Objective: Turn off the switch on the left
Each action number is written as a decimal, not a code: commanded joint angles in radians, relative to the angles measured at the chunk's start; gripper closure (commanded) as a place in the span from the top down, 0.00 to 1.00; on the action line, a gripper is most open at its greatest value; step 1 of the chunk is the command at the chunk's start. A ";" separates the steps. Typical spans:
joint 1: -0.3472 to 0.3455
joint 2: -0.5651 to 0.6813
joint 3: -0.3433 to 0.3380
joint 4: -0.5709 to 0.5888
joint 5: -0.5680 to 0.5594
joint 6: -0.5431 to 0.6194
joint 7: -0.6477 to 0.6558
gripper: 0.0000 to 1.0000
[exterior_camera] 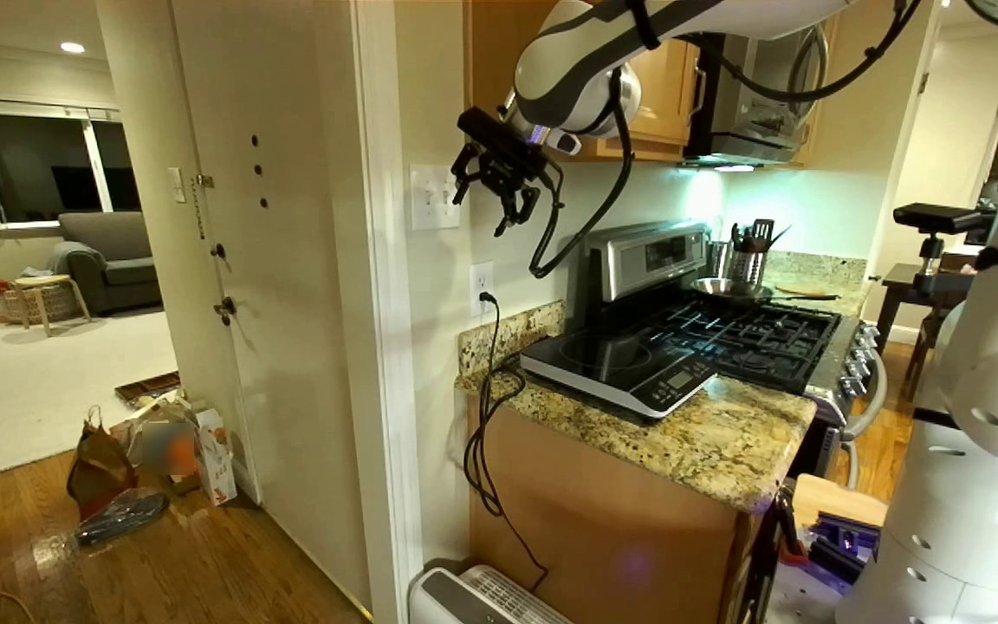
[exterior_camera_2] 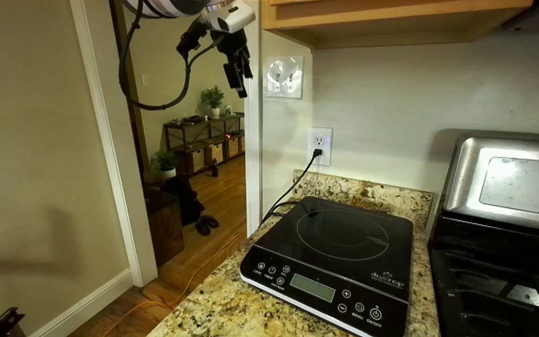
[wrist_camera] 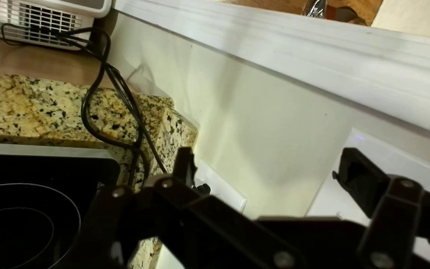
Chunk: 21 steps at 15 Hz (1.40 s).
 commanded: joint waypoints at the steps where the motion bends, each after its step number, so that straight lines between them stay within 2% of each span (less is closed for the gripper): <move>1: 0.002 0.003 -0.007 0.008 0.021 0.000 -0.015 1.00; 7: -0.002 0.068 -0.025 0.101 0.071 0.056 -0.012 1.00; 14: 0.004 0.235 -0.029 0.295 0.142 0.069 -0.021 1.00; 21: 0.010 0.340 -0.049 0.422 0.121 0.062 0.008 1.00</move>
